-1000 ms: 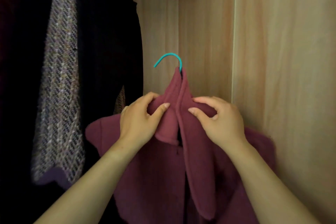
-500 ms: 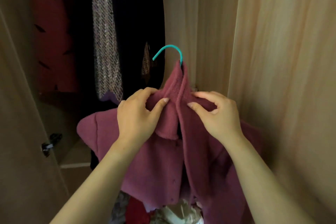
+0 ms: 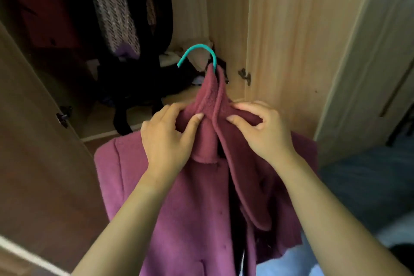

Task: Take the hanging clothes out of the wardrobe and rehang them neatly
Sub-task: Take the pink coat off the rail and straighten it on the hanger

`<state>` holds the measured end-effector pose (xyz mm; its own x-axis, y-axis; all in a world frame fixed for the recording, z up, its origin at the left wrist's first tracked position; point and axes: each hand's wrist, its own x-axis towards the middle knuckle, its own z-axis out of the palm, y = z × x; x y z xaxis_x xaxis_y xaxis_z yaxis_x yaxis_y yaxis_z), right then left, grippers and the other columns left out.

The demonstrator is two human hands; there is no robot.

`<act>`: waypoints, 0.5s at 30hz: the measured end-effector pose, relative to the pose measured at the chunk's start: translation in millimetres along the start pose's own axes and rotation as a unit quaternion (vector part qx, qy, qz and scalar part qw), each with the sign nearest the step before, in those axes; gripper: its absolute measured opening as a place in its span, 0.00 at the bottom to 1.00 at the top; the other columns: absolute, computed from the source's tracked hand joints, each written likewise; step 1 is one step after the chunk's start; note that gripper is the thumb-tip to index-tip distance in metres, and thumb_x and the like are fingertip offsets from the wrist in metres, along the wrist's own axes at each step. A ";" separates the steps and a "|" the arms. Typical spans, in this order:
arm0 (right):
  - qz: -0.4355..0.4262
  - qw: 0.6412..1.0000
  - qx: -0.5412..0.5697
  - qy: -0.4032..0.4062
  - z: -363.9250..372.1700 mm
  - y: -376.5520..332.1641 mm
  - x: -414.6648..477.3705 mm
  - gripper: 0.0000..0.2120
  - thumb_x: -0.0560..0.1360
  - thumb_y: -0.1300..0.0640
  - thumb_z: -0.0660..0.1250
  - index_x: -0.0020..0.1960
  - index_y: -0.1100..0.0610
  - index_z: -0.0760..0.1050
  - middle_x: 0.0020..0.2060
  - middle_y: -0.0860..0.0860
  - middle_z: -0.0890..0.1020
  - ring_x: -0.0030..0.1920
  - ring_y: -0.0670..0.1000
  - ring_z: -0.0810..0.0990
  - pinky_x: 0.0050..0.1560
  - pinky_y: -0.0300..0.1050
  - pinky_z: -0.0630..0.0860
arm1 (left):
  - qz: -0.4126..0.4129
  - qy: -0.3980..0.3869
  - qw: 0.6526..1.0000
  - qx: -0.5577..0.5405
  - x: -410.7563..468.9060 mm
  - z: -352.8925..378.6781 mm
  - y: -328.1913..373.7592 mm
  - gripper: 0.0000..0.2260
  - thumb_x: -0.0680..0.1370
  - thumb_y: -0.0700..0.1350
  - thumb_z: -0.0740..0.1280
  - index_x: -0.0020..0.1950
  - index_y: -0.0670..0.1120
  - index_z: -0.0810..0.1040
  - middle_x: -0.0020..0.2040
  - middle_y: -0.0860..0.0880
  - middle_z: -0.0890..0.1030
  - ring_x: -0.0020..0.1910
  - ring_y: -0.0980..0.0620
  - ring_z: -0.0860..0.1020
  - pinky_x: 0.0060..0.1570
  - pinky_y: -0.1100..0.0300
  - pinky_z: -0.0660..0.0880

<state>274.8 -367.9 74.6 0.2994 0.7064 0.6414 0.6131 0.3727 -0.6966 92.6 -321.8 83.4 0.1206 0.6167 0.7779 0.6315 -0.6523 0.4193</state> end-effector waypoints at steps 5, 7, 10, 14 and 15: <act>0.072 0.995 -0.047 0.053 -43.6 -20.4 -114.6 0.12 0.67 0.55 0.76 0.50 0.51 0.83 0.43 0.39 0.81 0.46 0.38 0.80 0.50 0.32 0.74 | 0.003 -0.086 0.994 -0.061 -86.6 -18.0 35.4 0.14 0.73 0.59 0.64 0.46 0.50 0.79 0.41 0.54 0.80 0.42 0.49 0.79 0.43 0.48 0.73; 0.086 0.989 -0.084 0.081 -68.8 -31.2 -157.9 0.12 0.66 0.57 0.76 0.49 0.54 0.83 0.43 0.40 0.81 0.46 0.38 0.80 0.51 0.30 0.72 | 0.011 -0.119 0.989 -0.087 -117.6 -23.5 57.0 0.13 0.73 0.59 0.65 0.46 0.50 0.79 0.40 0.54 0.80 0.42 0.49 0.79 0.42 0.48 0.73; 0.119 0.977 -0.130 0.118 -107.9 -45.6 -222.1 0.12 0.66 0.56 0.77 0.49 0.54 0.83 0.42 0.42 0.82 0.44 0.39 0.80 0.51 0.33 0.74 | 0.022 -0.170 0.976 -0.132 -162.6 -31.3 95.0 0.14 0.72 0.58 0.65 0.47 0.50 0.80 0.43 0.53 0.82 0.44 0.49 0.80 0.43 0.50 0.74; 0.167 0.955 -0.175 0.171 -158.2 -64.2 -298.8 0.12 0.67 0.54 0.76 0.50 0.52 0.83 0.41 0.47 0.83 0.43 0.43 0.81 0.49 0.41 0.77 | 0.047 -0.241 0.949 -0.199 -213.5 -35.6 146.5 0.14 0.71 0.58 0.65 0.47 0.50 0.80 0.44 0.56 0.82 0.45 0.55 0.78 0.45 0.57 0.72; 0.179 0.949 -0.182 0.186 -172.0 -69.2 -316.5 0.12 0.67 0.54 0.76 0.50 0.52 0.83 0.42 0.47 0.83 0.44 0.43 0.81 0.49 0.42 0.77 | 0.056 -0.257 0.942 -0.210 -224.7 -35.6 161.6 0.13 0.71 0.58 0.65 0.47 0.51 0.80 0.43 0.57 0.81 0.44 0.56 0.77 0.45 0.59 0.70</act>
<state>263.4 -720.7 -24.9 0.7310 0.4629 0.5013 0.6155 -0.1302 -0.7773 140.3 -581.5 -7.0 0.5919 0.5950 0.5437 0.2477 -0.7762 0.5798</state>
